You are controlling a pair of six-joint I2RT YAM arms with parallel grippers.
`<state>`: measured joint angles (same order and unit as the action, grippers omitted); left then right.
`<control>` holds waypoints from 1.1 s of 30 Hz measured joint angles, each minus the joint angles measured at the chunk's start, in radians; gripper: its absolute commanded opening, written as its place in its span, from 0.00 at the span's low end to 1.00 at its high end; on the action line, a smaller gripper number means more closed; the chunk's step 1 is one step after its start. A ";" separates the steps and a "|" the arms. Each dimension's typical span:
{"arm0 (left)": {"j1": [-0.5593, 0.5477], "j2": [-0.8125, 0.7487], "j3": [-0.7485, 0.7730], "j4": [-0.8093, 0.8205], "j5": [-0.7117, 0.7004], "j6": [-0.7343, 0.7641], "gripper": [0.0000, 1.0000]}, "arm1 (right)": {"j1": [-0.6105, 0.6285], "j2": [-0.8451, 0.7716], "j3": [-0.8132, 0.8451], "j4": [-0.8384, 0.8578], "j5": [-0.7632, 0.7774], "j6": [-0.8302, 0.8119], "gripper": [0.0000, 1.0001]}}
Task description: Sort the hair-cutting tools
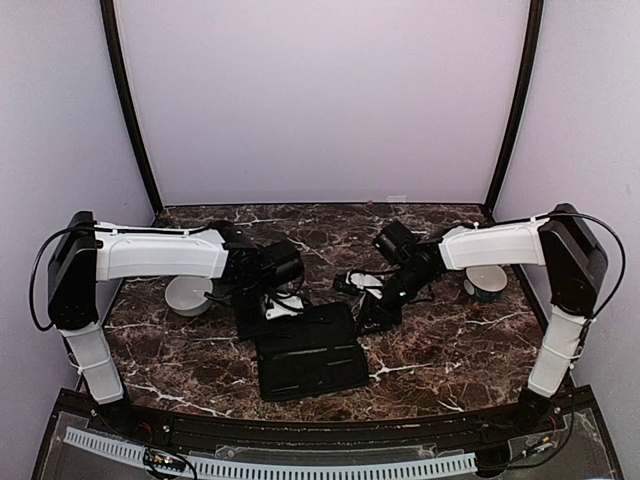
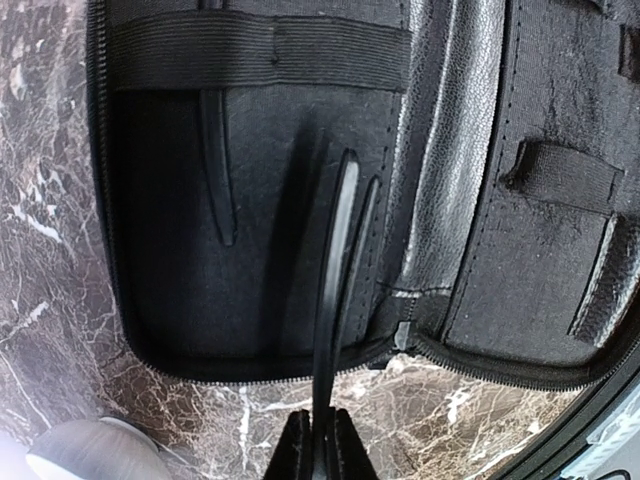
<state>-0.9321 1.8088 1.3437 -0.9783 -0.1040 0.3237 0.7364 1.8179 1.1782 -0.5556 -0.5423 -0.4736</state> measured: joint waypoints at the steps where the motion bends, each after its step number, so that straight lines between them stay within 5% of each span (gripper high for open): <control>1: -0.005 0.009 0.008 -0.006 -0.006 -0.003 0.00 | 0.004 0.002 0.000 0.005 -0.003 0.000 0.38; 33: -0.035 0.174 0.130 -0.067 -0.072 -0.021 0.00 | 0.012 0.087 0.003 0.009 -0.002 -0.005 0.36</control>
<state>-0.9672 1.9823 1.4742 -1.0451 -0.1757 0.3027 0.7483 1.9045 1.1812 -0.5468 -0.5442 -0.4786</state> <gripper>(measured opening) 0.029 0.366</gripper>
